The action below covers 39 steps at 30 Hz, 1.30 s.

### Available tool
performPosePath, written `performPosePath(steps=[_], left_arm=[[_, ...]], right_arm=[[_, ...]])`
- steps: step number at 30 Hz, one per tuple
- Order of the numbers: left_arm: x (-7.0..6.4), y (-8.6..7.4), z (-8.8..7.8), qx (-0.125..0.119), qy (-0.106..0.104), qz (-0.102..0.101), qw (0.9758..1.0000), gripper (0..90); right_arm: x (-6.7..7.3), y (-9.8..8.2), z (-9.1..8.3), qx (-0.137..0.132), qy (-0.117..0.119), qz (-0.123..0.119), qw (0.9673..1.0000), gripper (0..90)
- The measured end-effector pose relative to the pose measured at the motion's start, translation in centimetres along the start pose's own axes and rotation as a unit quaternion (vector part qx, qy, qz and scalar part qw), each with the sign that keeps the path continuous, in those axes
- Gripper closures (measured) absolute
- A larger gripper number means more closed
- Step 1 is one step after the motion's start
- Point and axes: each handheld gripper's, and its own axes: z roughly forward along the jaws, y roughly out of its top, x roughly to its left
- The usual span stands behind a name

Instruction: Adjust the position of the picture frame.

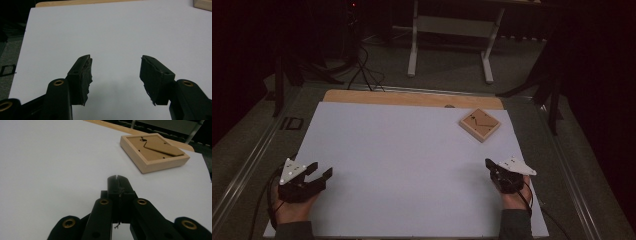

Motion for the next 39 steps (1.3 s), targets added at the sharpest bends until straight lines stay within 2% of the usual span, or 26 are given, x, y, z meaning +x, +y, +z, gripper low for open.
performPosePath(steps=[5,9,18,26,32,39], left_arm=[[0.1,0.1,0.0,-0.003,0.000,0.000,1.0000,42.5],[0.3,0.2,0.0,-0.005,0.001,0.000,1.0000,42.6],[0.7,0.2,0.1,-0.005,0.004,-0.006,1.0000,42.6],[0.6,0.2,0.4,-0.003,0.005,-0.001,1.0000,42.6],[0.5,0.2,0.5,-0.001,0.006,0.005,1.0000,42.3],[0.7,0.2,0.6,-0.002,0.008,0.001,1.0000,42.2]], right_arm=[[0.0,0.6,0.8,0.007,-0.004,-0.006,0.9999,89.7],[-0.6,1.4,1.2,0.004,-0.012,0.002,0.9999,89.7],[-2.1,3.4,2.4,-0.005,-0.028,-0.005,0.9996,89.7],[-3.6,3.0,4.9,0.006,-0.028,0.014,0.9995,89.8],[-4.1,3.0,6.3,0.016,-0.033,0.022,0.9991,89.7],[-4.5,3.4,8.0,0.027,-0.038,0.028,0.9985,89.7]])
